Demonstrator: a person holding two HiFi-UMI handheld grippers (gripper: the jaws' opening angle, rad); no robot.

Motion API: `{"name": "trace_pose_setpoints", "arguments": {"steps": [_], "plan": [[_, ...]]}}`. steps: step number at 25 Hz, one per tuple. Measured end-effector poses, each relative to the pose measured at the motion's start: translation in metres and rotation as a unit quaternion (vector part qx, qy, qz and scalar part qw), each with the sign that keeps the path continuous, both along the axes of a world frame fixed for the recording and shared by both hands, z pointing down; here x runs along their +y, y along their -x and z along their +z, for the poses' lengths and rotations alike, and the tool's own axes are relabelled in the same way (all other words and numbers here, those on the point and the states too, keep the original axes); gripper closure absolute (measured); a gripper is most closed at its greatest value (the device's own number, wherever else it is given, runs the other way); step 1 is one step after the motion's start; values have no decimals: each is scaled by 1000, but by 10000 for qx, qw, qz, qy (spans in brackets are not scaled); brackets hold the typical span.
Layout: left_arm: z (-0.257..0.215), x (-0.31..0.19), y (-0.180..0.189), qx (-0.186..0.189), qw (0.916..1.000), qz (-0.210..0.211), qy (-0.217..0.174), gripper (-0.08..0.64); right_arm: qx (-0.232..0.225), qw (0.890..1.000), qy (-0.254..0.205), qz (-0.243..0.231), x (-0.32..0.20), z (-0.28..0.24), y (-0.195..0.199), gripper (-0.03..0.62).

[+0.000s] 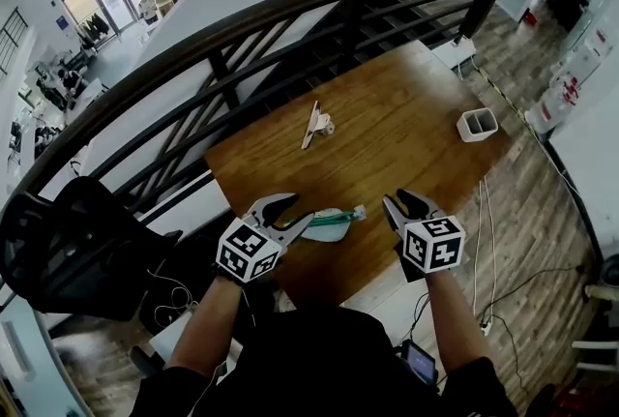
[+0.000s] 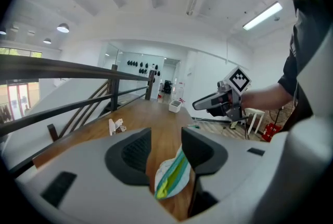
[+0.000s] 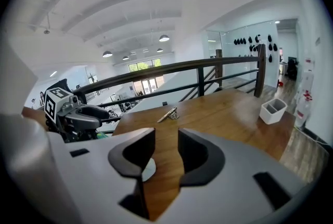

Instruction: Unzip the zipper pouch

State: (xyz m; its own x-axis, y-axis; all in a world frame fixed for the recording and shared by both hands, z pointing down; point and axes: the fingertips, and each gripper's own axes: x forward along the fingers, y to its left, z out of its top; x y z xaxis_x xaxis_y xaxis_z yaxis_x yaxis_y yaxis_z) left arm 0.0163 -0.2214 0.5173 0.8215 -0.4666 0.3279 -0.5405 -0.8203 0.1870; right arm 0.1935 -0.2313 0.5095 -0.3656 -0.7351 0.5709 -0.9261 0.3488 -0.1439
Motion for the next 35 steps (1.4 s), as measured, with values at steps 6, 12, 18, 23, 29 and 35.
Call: {"name": "trace_pose_setpoints", "arguments": {"steps": [6,12,18,23,29,35], "plan": [[16,2,40,233,9975,-561,348,387,-42,9999,-94,-134,5,-3,10,463],[15,4,79,662,9900,-1120,538,388,-134,9998,-83,-105,10,-4,10,477],[13,10,107,773,9860,-1390,499,388,-320,9992,-252,33,16,-11,9,495],[-2,14,120,675,9881,-1369,215,388,-669,9952,-691,203,31,-33,7,509],[-34,17,124,664,9888,-1295,-326,408,-921,9861,-1237,614,61,-61,3,541],[-67,27,135,786,9826,-1544,-672,518,-837,9749,-1813,987,100,-90,11,587]]}}
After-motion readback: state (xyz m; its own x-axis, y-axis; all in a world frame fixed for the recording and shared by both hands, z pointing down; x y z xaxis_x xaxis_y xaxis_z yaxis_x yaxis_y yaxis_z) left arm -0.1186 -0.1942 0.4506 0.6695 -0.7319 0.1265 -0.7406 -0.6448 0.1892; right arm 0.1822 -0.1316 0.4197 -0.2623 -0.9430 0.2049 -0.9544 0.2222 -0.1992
